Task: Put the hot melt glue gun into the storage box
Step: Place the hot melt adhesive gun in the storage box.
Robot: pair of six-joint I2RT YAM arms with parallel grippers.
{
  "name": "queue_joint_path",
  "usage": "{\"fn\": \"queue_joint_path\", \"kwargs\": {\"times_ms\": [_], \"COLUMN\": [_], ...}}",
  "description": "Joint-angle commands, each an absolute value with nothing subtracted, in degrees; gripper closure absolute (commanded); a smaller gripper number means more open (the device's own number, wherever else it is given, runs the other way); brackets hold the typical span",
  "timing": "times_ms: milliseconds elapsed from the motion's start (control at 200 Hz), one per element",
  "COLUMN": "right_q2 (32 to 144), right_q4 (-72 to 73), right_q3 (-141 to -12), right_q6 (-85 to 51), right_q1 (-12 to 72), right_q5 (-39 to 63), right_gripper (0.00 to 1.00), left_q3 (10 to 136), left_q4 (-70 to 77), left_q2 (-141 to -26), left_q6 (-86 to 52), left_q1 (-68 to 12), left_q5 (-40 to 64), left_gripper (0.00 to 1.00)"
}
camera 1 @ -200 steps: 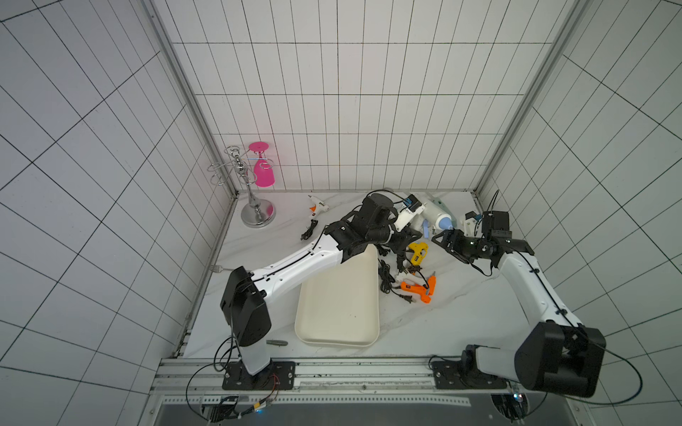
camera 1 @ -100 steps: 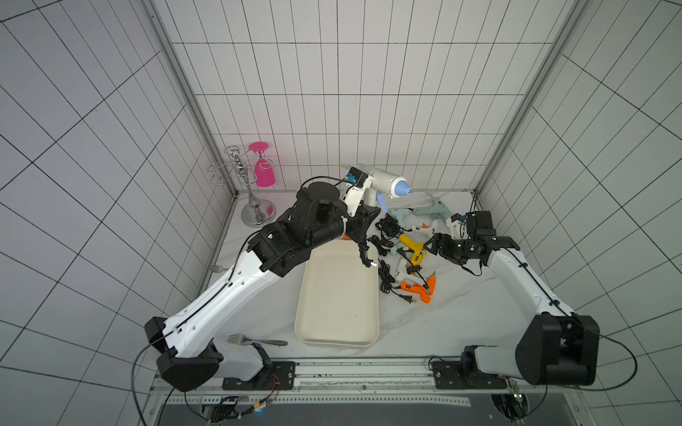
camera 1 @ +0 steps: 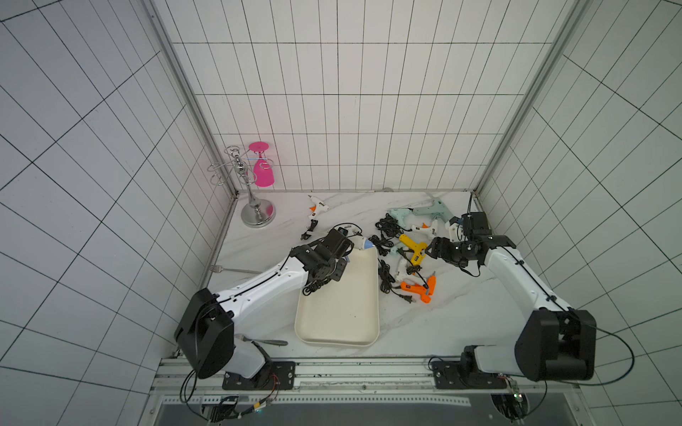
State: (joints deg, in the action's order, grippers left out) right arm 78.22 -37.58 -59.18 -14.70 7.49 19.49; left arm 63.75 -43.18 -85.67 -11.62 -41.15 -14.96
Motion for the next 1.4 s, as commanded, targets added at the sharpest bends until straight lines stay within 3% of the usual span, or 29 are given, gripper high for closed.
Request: {"fn": "queue_joint_path", "kwargs": {"times_ms": [0, 220, 495, 715, 1019, 1394], "right_q2": [77.44, 76.50, 71.73, 75.75, 75.74, 73.63], "right_q4": [-39.58, -45.10, -48.01, -47.34, -46.51, -46.65], "right_q3": [-59.22, -61.91, -60.06, -61.26, -60.24, -60.10], "right_q6": [-12.37, -11.25, -9.89, -9.30, -9.77, -4.13], "right_q1": [9.72, 17.11, 27.43, 27.68, 27.55, 27.80], "right_q5": [16.01, 9.33, 0.71, -0.23, -0.91, -0.71], "right_gripper": [0.26, 0.27, 0.30, 0.29, 0.28, 0.34], "left_q3": [64.71, 68.58, 71.30, 75.62, 80.69, 77.10], "left_q4": [-44.22, -47.30, -49.79, -55.06, -58.07, -50.78], "left_q2": [-90.52, -103.50, -110.13, -110.43, -107.48, -118.34], "left_q6": [-12.70, -17.48, -20.13, -23.92, -28.00, -26.58], "left_q1": [-39.64, -36.75, -35.89, -41.23, -42.56, -39.09], "left_q5": [-17.91, -19.49, -14.32, -18.01, -13.95, -6.69], "left_gripper": [1.00, 1.00, 1.00, 1.00, 1.00, 1.00]}}
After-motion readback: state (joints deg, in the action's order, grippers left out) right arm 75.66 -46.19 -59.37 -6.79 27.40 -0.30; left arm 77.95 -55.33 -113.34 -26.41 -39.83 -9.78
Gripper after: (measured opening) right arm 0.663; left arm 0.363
